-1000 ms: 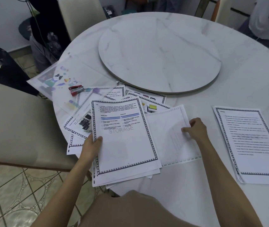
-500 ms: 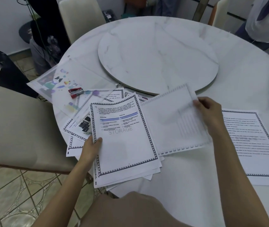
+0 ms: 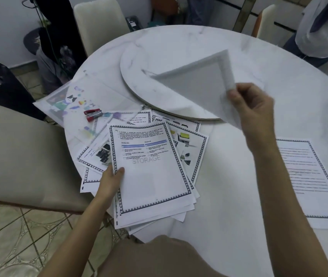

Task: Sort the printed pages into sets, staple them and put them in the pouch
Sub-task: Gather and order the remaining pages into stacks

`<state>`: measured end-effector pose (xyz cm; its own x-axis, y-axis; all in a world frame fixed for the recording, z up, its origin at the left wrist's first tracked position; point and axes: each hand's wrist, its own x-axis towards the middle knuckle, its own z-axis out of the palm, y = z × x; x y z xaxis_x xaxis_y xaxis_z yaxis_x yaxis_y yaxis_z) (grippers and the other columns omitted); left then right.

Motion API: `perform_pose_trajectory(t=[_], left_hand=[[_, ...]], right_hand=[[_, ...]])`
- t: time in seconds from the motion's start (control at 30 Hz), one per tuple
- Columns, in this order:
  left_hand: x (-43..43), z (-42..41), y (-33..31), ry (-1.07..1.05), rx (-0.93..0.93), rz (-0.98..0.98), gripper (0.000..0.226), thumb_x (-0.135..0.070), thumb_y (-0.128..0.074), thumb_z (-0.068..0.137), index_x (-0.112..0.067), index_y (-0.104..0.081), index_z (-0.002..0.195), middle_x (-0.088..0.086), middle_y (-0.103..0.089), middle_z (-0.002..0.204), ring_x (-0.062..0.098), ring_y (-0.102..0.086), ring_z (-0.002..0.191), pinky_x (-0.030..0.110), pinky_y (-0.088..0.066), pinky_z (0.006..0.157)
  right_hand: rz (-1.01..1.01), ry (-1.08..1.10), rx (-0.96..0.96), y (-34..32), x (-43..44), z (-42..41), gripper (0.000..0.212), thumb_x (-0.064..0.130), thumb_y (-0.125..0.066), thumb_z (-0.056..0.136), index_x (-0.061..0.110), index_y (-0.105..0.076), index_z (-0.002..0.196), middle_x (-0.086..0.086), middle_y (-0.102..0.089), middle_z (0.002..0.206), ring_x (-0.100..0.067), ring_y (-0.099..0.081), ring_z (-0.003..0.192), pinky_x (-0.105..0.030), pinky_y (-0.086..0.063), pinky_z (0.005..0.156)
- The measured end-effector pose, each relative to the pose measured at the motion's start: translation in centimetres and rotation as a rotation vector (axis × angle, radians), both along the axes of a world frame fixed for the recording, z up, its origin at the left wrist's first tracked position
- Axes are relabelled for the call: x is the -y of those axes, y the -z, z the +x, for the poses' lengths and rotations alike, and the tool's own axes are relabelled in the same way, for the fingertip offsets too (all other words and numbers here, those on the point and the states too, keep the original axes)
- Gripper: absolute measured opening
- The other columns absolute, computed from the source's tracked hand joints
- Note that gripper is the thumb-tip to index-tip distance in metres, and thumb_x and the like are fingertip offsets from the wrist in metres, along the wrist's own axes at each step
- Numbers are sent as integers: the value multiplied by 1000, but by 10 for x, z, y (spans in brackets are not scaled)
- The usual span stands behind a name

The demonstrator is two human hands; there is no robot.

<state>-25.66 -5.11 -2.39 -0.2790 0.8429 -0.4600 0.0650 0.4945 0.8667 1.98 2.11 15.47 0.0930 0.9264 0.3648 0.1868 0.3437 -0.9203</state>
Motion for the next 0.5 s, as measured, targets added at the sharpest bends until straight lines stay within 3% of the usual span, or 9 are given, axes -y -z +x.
perform_pose_trajectory(t=[0.13,0.33,0.4,0.5], left_hand=[[1,0,-2,-21,21,-5,35,-13,-42,98,-9,-46,133,11,-54,131,31,-54,116,45,-42,101],[5,2,-2,-61,65,-8,32,-16,-37,100,-6,-47,129,11,-56,123,26,-55,107,33,-42,88],[5,2,-4,-99,83,-20,38,-24,-34,101,-6,-44,133,11,-51,133,27,-51,115,32,-38,93],[5,0,-5,-130,105,-48,49,-37,-30,100,-10,-38,141,5,-38,147,24,-37,134,37,-26,113]], right_hand=[[-216,-194,12,37,9,-25,15,10,-59,87,23,-62,80,20,-63,65,5,-54,67,-9,-43,65],[-530,-369,80,101,41,-55,14,18,-61,88,25,-64,76,14,-62,66,1,-53,65,-16,-41,64],[-603,-430,116,118,53,-63,11,20,-61,88,26,-64,78,13,-62,72,-1,-54,71,-15,-40,68],[-688,-513,179,138,69,-74,4,23,-61,88,23,-64,86,11,-61,80,-2,-53,75,-9,-39,70]])
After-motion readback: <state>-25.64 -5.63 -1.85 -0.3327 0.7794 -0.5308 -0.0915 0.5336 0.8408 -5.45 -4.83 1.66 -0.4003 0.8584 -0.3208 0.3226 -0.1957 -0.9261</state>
